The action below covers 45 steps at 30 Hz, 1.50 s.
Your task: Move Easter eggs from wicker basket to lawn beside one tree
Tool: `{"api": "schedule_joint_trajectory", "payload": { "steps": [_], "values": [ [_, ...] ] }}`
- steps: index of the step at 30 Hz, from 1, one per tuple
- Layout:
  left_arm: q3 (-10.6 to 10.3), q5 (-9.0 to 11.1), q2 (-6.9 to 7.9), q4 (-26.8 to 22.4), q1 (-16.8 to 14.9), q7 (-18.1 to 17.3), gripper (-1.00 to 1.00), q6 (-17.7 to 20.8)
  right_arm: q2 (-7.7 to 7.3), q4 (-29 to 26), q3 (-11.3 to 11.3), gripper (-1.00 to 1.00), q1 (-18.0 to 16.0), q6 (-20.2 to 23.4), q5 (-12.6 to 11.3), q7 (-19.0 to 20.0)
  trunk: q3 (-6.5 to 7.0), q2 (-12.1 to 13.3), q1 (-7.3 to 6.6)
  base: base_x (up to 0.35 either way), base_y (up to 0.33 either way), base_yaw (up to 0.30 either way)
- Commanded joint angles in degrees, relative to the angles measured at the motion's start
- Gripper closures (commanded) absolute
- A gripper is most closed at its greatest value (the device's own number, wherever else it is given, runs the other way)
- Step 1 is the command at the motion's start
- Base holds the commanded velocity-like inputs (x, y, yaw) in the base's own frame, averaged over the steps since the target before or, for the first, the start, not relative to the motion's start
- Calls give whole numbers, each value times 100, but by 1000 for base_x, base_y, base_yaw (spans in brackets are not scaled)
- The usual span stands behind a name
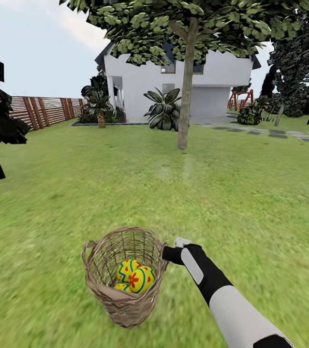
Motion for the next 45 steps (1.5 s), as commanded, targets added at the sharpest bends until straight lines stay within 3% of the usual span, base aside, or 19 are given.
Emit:
{"api": "schedule_joint_trajectory", "payload": {
  "steps": [1,30,38,45],
  "values": [
    [11,7,-4,-3,-4,-19,-100,34,-1,-11,19,100,-4,2,-97,-52,13,38,-23,0,0,0],
    [21,31,52,-165,-4,-60,-100,44,0,-11,31,100,-4,-8,-92,-47,533,1202,-660,0,0,0],
    [13,40,44,-614,30,-62,-100,51,5,-11,58,100,-4,-7,-92,-47,533,1202,-660,39,0,0],
    [13,25,27,-676,31,-46,-100,46,3,-11,49,100,-4,-6,-92,-47,533,1202,-660,299,0,0]
  ]
}}
